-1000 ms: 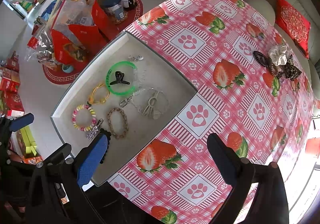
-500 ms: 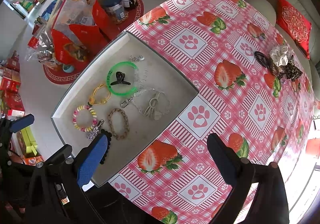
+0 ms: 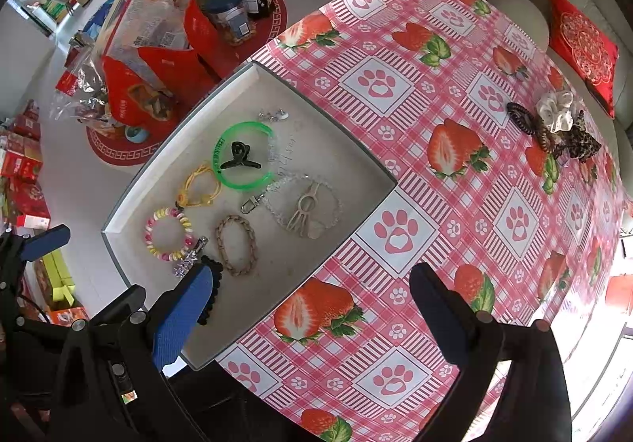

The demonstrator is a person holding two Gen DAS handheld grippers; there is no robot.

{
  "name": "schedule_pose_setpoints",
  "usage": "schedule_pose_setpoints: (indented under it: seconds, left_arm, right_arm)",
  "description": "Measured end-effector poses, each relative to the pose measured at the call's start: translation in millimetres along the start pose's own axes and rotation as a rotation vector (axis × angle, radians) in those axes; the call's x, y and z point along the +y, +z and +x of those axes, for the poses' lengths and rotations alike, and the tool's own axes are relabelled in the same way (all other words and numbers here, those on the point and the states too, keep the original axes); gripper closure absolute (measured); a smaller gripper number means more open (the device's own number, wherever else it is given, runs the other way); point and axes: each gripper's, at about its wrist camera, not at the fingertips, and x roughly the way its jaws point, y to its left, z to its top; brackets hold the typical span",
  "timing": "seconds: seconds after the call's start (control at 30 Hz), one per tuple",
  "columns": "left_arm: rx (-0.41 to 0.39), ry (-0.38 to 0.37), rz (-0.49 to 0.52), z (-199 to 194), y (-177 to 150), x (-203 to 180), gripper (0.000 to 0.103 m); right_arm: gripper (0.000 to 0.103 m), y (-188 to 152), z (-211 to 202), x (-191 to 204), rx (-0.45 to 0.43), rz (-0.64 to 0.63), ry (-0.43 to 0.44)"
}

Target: Organize jewelry

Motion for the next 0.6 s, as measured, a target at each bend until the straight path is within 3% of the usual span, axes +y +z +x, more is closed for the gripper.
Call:
schedule_pose_setpoints:
  seconds: [0.6]
  left_arm:
    - [0.008,-0.006,0.008,0.1,3.6,-2.1,0.000]
  right_arm:
    - [0.003,0.5,2.5,1.5,0.007,-0.006,0.007]
